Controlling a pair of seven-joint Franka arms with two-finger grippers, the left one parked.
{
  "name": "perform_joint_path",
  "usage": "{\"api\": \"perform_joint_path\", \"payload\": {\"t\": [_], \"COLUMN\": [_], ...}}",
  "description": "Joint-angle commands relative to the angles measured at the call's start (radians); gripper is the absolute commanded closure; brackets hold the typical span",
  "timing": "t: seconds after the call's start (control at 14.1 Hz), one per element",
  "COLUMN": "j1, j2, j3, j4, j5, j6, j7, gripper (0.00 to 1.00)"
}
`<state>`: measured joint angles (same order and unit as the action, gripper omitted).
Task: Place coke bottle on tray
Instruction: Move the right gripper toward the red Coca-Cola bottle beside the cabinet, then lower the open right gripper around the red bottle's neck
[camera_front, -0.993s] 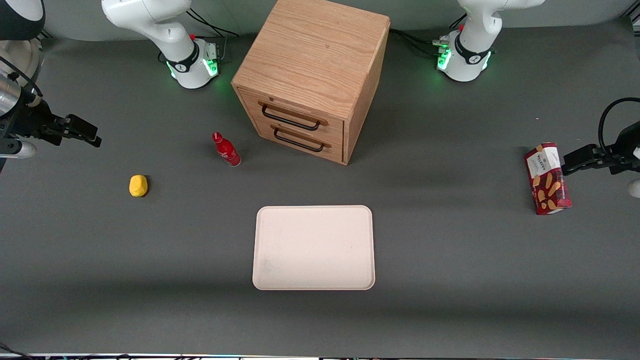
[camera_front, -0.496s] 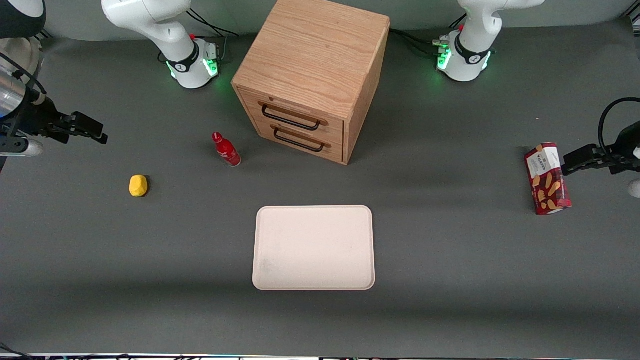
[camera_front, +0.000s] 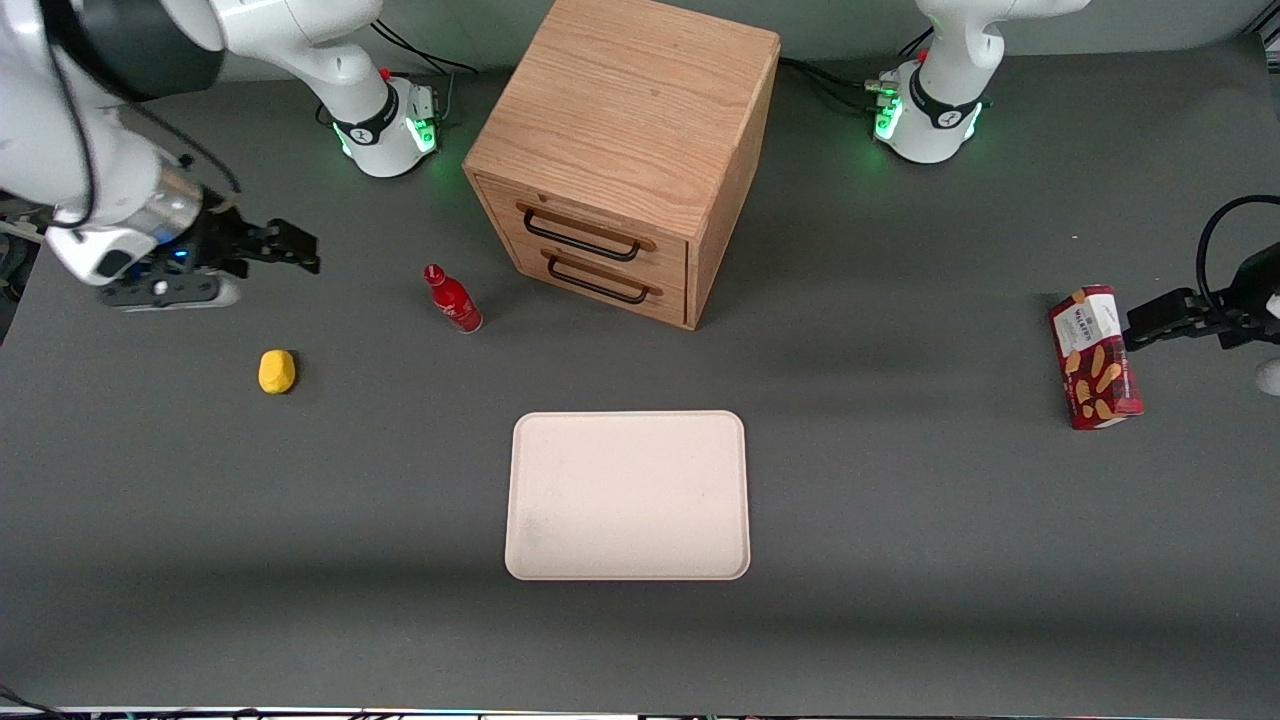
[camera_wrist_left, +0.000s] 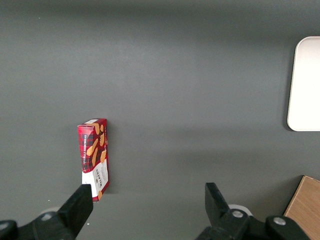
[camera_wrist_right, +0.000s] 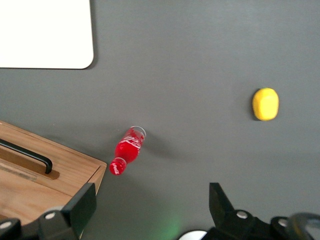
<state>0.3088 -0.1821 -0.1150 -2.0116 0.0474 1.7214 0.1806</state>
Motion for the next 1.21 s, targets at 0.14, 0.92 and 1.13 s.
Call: {"api": "perform_joint_path", "payload": {"t": [0.14, 0.92, 1.13], "j1": [-0.001, 0.001, 0.001], "j2": [-0.143, -0.071, -0.044], "j3": [0.115, 0.242, 0.244], "j4": [-0.271, -0.567, -0.584], "j5": [0.002, 0.012, 0.012], "j6": [0.188, 0.621, 0.668], "j7": [0.129, 0.184, 0.195], "gripper": [0.0, 0.0, 0.0]}}
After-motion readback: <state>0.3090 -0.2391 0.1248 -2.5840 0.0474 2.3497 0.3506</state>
